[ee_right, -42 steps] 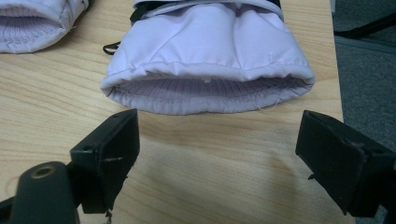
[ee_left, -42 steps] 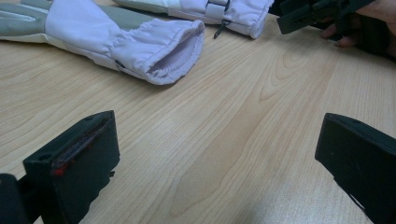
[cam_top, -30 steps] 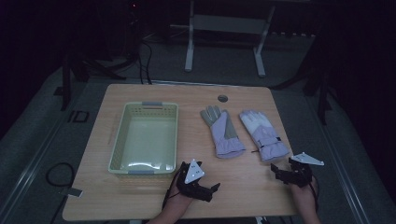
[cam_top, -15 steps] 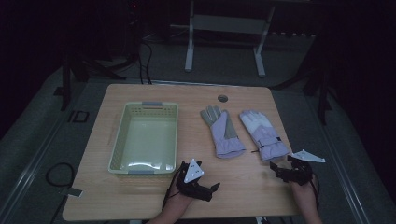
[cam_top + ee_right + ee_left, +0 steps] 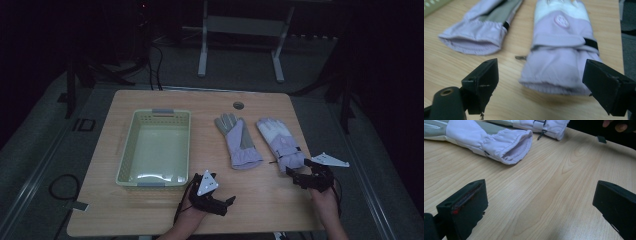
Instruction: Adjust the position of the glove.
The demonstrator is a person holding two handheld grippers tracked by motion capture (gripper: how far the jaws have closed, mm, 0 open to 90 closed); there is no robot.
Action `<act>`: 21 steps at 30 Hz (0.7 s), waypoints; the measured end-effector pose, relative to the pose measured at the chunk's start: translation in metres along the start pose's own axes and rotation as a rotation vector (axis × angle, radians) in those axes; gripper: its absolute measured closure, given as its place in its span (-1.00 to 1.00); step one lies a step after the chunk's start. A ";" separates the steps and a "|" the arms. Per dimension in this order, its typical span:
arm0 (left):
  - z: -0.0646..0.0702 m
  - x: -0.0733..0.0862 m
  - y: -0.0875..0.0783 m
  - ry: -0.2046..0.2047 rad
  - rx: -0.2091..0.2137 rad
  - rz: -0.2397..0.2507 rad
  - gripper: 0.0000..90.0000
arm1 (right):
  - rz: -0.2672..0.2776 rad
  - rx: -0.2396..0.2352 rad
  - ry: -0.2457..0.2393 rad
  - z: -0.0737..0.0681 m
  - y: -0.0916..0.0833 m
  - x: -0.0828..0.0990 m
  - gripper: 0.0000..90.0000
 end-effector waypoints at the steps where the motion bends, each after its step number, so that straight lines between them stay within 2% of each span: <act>1: 0.000 0.000 0.000 0.000 0.000 0.000 -1.00 | 0.003 -0.006 0.000 -0.001 0.000 -0.002 -0.70; 5: 0.000 0.000 0.000 0.001 -0.001 0.000 -1.00 | 0.020 -0.027 0.003 -0.005 0.000 -0.012 -0.71; 10: 0.000 0.000 0.000 0.002 -0.001 0.000 -1.00 | 0.024 -0.018 -0.014 -0.009 0.001 -0.025 -0.75; 14: 0.000 0.000 0.000 0.002 -0.001 0.000 -1.00 | 0.050 -0.001 -0.017 -0.013 0.001 -0.033 -0.75; 15: 0.000 0.000 0.000 0.002 -0.001 0.000 -1.00 | 0.038 -0.026 -0.004 -0.013 0.001 -0.035 -0.67; 17: 0.000 0.000 0.000 0.001 0.000 0.000 -1.00 | 0.004 -0.094 0.021 -0.013 0.004 -0.039 -0.67; 21: 0.001 0.000 0.000 0.005 0.000 0.002 -1.00 | -0.019 -0.105 0.013 -0.017 0.010 -0.045 -0.70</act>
Point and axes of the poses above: each handheld gripper's, and its own axes: y roughly forward along the jaws, x roughly out of its underside, z roughly to its right, the point moved 1 cm from there along y, roughly forward along the jaws, and after that the axes turned 3 degrees about y, right-handed, at the moved point
